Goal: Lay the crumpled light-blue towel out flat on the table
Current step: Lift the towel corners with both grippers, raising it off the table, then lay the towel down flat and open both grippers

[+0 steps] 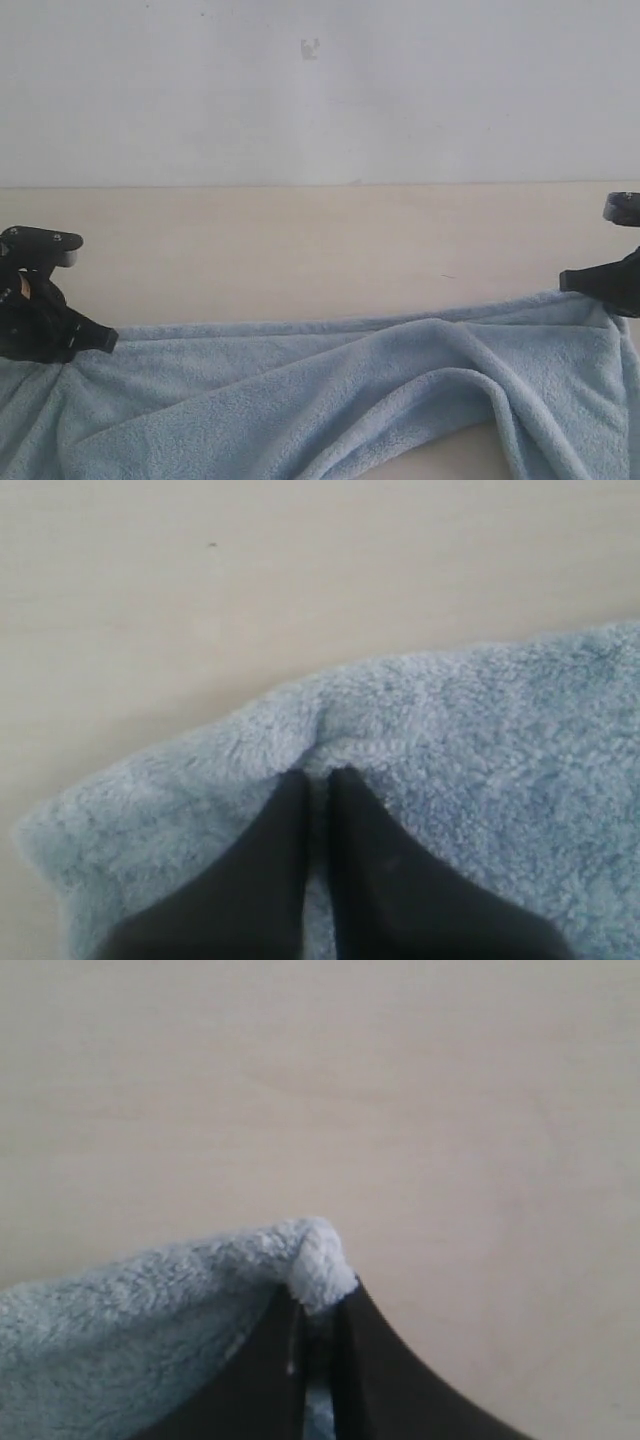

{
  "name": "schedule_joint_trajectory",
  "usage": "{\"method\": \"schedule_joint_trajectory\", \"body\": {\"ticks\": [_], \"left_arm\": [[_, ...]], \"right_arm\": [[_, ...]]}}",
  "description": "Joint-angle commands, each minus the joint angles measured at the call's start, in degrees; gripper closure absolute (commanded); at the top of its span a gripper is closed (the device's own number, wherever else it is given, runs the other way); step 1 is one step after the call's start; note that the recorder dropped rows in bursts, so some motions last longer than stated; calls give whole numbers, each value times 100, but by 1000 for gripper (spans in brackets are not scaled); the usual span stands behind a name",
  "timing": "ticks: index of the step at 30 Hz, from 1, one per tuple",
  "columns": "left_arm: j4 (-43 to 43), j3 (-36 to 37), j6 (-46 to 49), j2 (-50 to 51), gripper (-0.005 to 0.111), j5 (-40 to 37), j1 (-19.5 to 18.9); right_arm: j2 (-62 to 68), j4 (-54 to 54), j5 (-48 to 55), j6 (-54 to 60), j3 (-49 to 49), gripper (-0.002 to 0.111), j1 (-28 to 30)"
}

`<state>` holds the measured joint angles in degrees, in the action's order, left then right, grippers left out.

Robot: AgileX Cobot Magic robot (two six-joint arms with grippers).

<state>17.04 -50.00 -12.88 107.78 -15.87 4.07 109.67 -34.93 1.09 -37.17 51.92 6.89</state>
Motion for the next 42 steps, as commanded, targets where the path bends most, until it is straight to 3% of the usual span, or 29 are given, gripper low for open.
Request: {"method": "schedule_joint_trajectory", "body": {"ticks": [1,9,24,29,34,42], "left_arm": [[-404,66,-39,-422,103,248,-22],[-437,66,17,-2079,103,307,-12],[-401,196,51,-5540,103,255,-12],[-396,196,134,-6154,103,369,-8],[-12,312,134,-5778,103,820,-8],[143,345,134,-2899,103,1849,-21]], "right_arm": [[-530,458,75,-524,18,108,51],[-2212,568,88,-558,18,108,51],[-5773,568,1122,108,18,108,51],[-6655,568,1197,193,18,108,51],[-6487,441,903,484,-35,108,51],[-3169,423,413,98,34,108,51]]}}
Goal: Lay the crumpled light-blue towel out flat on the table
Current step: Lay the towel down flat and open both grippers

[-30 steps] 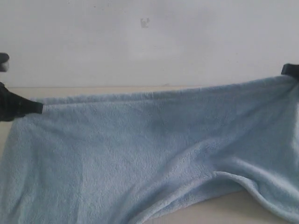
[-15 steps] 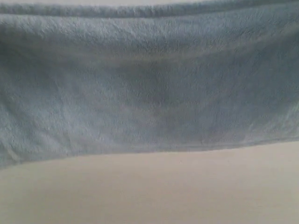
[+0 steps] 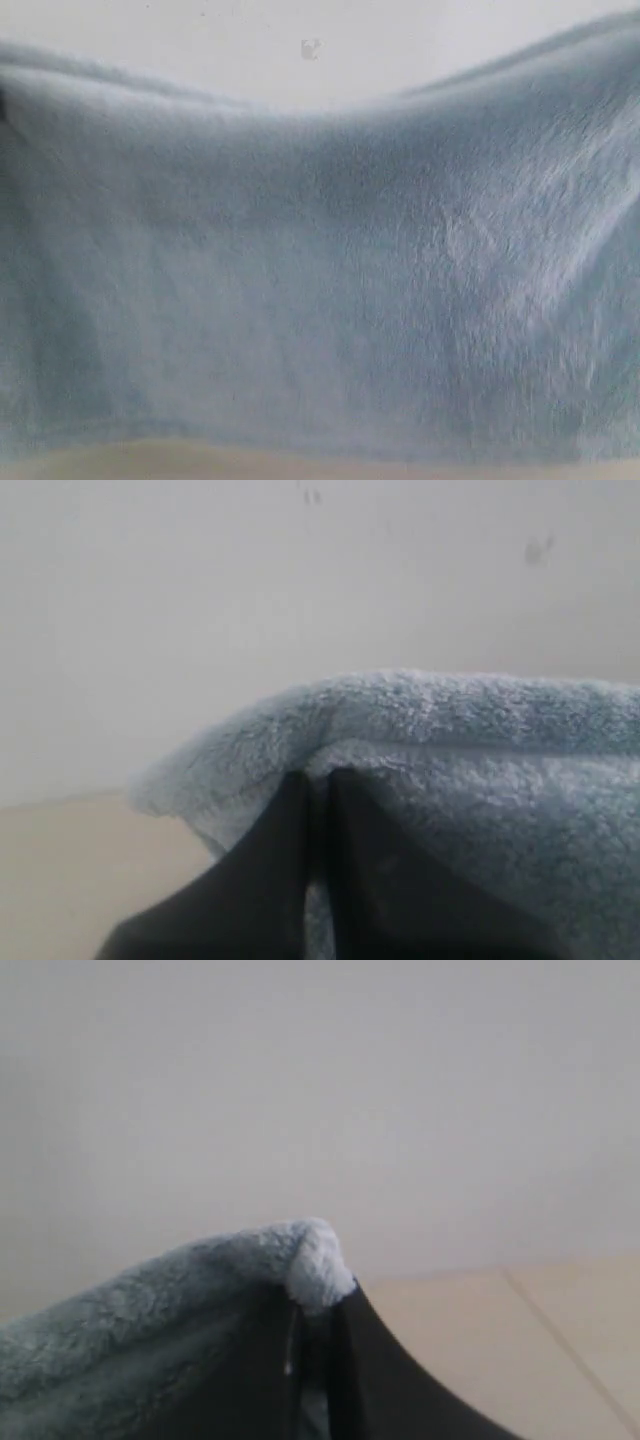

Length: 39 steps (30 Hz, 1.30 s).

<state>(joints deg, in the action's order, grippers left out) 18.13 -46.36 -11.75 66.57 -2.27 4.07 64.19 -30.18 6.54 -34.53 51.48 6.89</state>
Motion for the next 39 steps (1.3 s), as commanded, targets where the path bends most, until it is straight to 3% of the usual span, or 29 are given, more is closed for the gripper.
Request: {"method": "schedule_joint_trajectory", "body": {"ticks": [1,9,18,22,27,30,35,39], "left_arm": [[34,-91,21,1604,103,571,-21],[340,-1098,255,3874,103,563,-21],[880,-1959,279,4500,99,546,-21],[1125,-2003,279,4512,79,521,-21],[1125,-2003,279,4512,38,509,-21],[1125,-2003,279,4441,23,262,-21],[840,-2003,211,3984,20,-287,-8],[4,-2003,211,3463,29,-1157,0]], "right_arm": [[1784,-52,-143,-166,162,108,51],[4097,-128,-415,431,1162,108,51],[5089,-128,-727,752,2393,108,51],[5251,-128,-654,876,2523,108,51],[5274,-128,-393,939,2523,108,59],[5223,-128,-106,939,2523,95,59],[4973,-156,340,963,2523,56,59],[4568,-156,1008,915,2523,52,59]]}}
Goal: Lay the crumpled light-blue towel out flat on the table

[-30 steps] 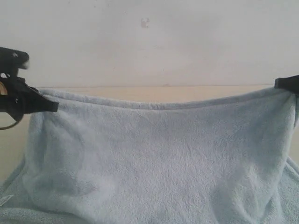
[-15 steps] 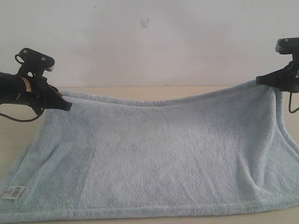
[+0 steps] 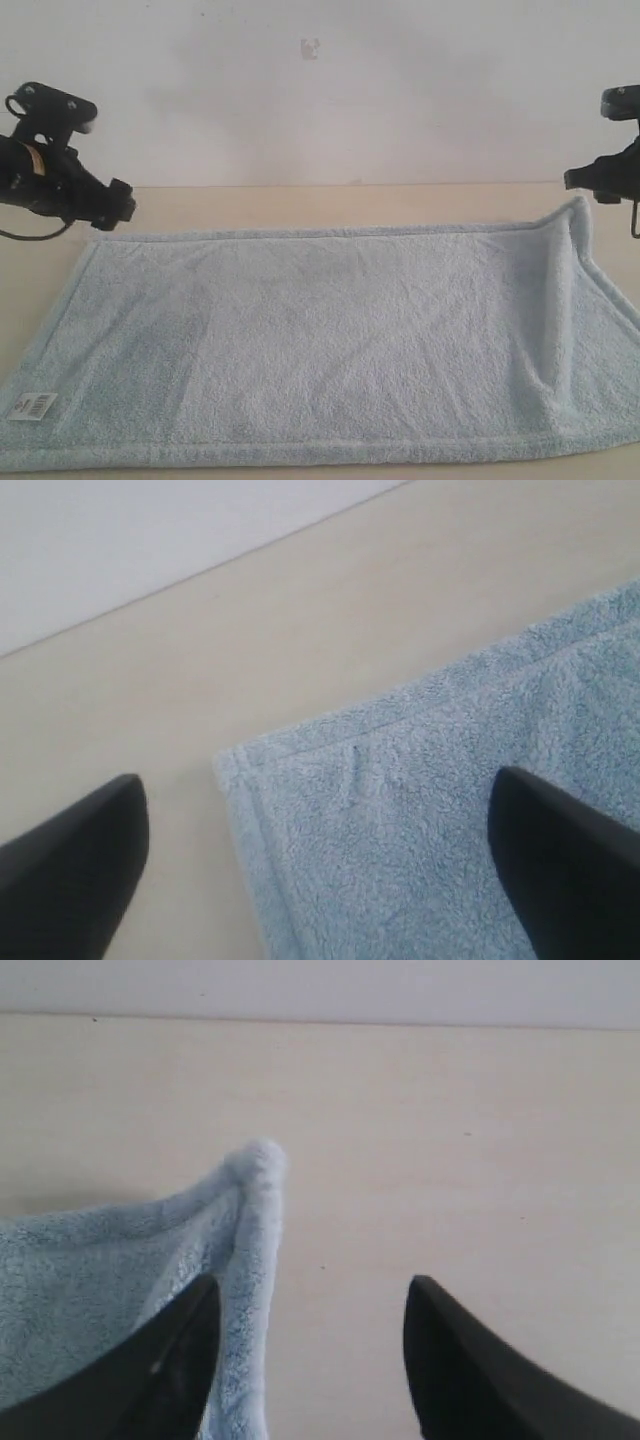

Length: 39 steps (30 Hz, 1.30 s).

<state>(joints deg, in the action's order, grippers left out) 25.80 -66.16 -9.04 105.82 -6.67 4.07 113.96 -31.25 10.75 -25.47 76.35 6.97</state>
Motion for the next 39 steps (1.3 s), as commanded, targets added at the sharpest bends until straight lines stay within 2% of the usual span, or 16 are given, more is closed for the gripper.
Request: {"method": "schedule_joint_trajectory", "body": {"ticks": [1,5,7,9,10,11,14,17,21,24,28,39], "left_arm": [[-920,-23,-61,-579,35,-919,0],[-1594,-23,-61,-891,66,-1948,0],[-2133,-23,-50,-930,83,-2694,0],[-2829,135,198,-930,100,-3249,0],[-3120,260,529,-930,102,-3293,0],[-3514,456,943,-930,103,-3273,0],[-5107,1199,2213,-930,103,-2954,0],[-7206,1634,3810,-930,103,-2710,0],[-9376,1554,6026,-930,103,-3343,0],[-10429,1516,7133,-930,103,-3735,0],[-11066,1516,7601,-930,103,-3815,0],[-11305,1516,7857,-783,103,-3815,0]], "right_arm": [[-533,-49,904,-5,36,52,51],[-983,-49,2550,-5,36,52,51],[-1133,119,3414,21,26,58,51],[-1157,595,4068,463,26,77,51],[-1157,869,4309,813,6,92,51],[-1146,1230,4381,1145,-55,105,51],[-1219,2340,4004,1827,-528,107,51],[-1420,3209,2941,2342,-1290,107,51],[-1496,3004,1733,2262,-2158,107,160],[-1244,2989,1259,2262,-2420,107,497],[-1020,3125,836,2356,-2434,107,801],[-336,3205,771,2547,-2434,107,774]]}}
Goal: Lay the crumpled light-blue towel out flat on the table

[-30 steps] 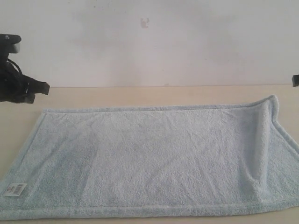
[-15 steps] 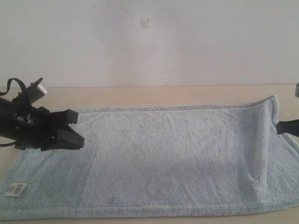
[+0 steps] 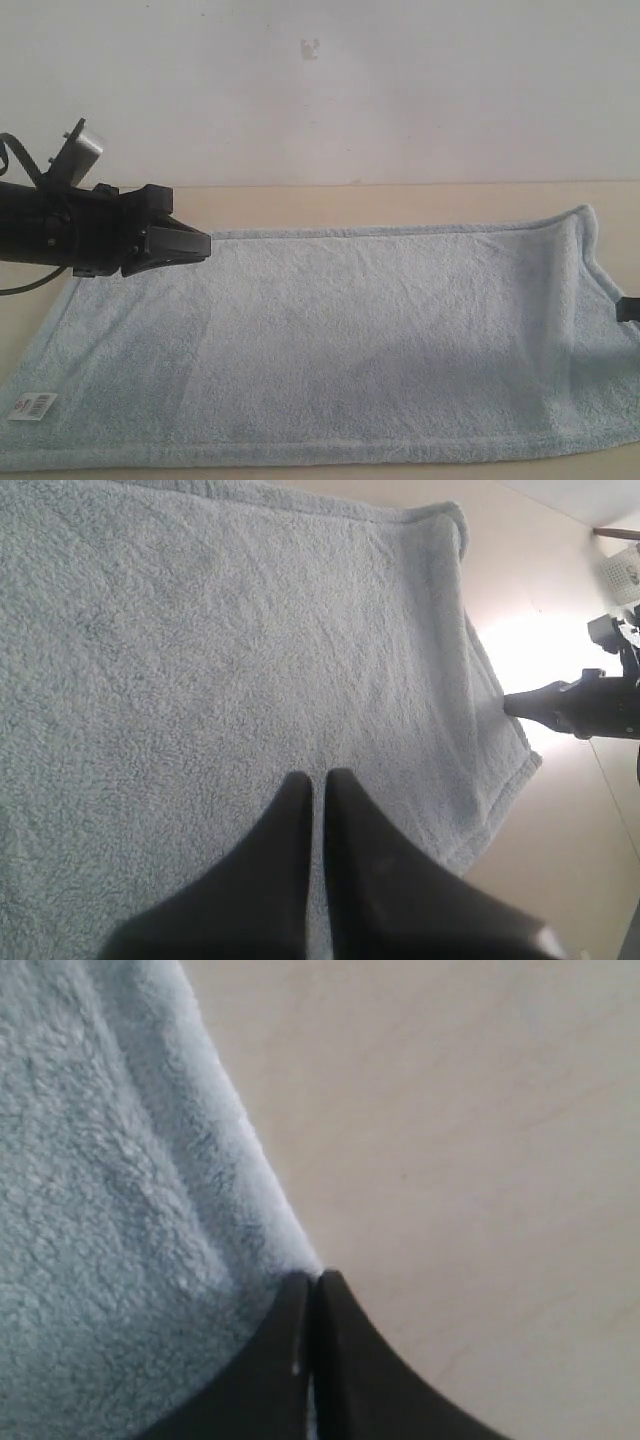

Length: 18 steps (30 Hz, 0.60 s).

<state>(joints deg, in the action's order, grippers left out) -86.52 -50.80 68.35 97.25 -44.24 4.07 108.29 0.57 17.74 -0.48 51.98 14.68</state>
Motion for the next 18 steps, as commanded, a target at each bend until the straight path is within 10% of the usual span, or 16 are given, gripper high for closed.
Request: {"method": "schedule_joint_trajectory", "body": {"ticks": [1,14,18], "left_arm": [[-73,-20,119,91,103,-58,0],[-63,-20,190,108,103,51,0],[255,-20,519,108,103,636,0]], "right_arm": [[241,23,87,48,4,107,2],[302,-322,781,-545,4,107,975],[63,1157,430,-327,4,107,809]]}}
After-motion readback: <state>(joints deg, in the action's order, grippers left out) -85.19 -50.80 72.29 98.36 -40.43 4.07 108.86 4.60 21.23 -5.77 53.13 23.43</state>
